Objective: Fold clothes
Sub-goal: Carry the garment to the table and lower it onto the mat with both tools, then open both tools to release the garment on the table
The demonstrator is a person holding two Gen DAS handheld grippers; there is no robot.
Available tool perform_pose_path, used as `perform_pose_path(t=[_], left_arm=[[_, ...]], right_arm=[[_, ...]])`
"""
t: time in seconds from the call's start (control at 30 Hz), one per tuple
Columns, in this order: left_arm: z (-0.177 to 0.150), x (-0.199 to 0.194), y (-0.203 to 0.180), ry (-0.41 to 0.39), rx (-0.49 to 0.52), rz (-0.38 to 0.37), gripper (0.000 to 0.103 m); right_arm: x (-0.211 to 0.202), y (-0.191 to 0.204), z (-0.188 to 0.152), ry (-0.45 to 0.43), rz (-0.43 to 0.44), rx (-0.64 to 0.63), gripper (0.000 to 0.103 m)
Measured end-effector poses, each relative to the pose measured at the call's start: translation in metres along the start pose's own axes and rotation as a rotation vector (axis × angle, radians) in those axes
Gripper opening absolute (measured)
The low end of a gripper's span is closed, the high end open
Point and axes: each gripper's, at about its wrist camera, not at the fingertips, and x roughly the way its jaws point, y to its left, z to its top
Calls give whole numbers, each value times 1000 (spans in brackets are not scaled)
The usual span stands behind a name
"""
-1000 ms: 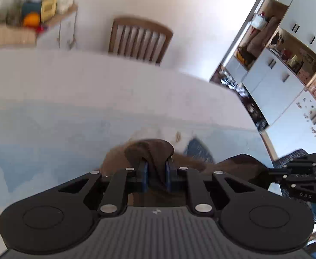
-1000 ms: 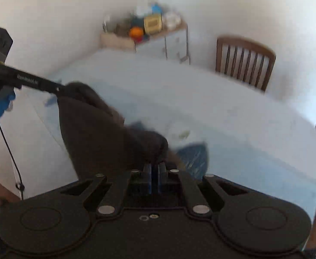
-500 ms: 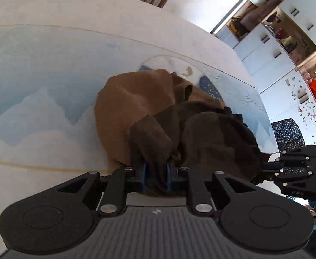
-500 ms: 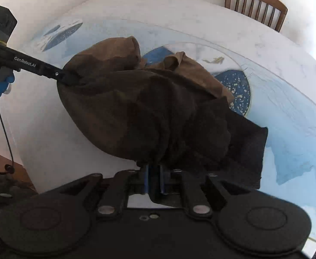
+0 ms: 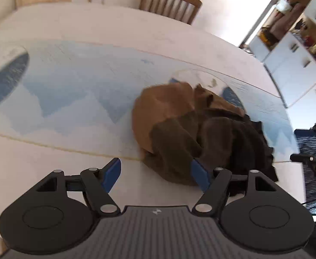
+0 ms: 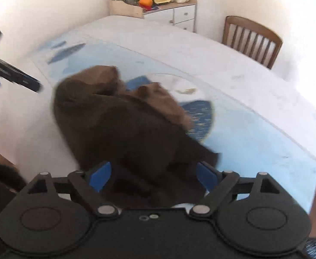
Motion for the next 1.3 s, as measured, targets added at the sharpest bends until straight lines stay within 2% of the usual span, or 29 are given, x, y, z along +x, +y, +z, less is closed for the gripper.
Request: perform_pose_path(t=[0.07, 0.2, 0.33, 0.47, 0.53, 0.7, 0.9, 0.97, 1.03, 1.1, 1.13, 1.2, 1.3], left_arm=[[11, 3, -9, -24, 24, 36, 71], [34, 14, -25, -66, 64, 90, 71], [60, 37, -35, -69, 87, 73, 71], [77, 68, -45, -32, 183, 67, 71], [82, 88, -46, 2, 223, 56, 71], [84, 123, -43, 84, 294, -13, 71], [81, 130, -27, 106, 287, -124, 71], [80, 126, -20, 99, 269, -153, 63], [79, 124, -15, 100, 254, -179, 31], [77, 120, -9, 99, 220, -214, 26], [76, 118, -5, 96, 206, -226, 18], [72, 112, 3, 88, 181, -241, 10], [66, 99, 23, 69, 122, -240, 6]], right_arm=[[9, -15, 3, -15, -21, 7, 103], [32, -33, 12, -51, 0, 32, 103], [55, -43, 20, -42, 14, 78, 103], [62, -41, 28, -45, 43, 133, 103], [65, -34, 30, -46, 51, 144, 103], [79, -19, 48, -39, 1, 148, 103], [107, -17, 82, -20, -62, 180, 103], [121, -20, 87, 0, -87, 203, 103], [135, -27, 87, 19, -115, 249, 103], [147, -33, 86, 39, -137, 293, 103], [152, -36, 86, 49, -142, 310, 103], [160, -38, 85, 66, -147, 335, 103], [166, -35, 85, 81, -145, 342, 103]])
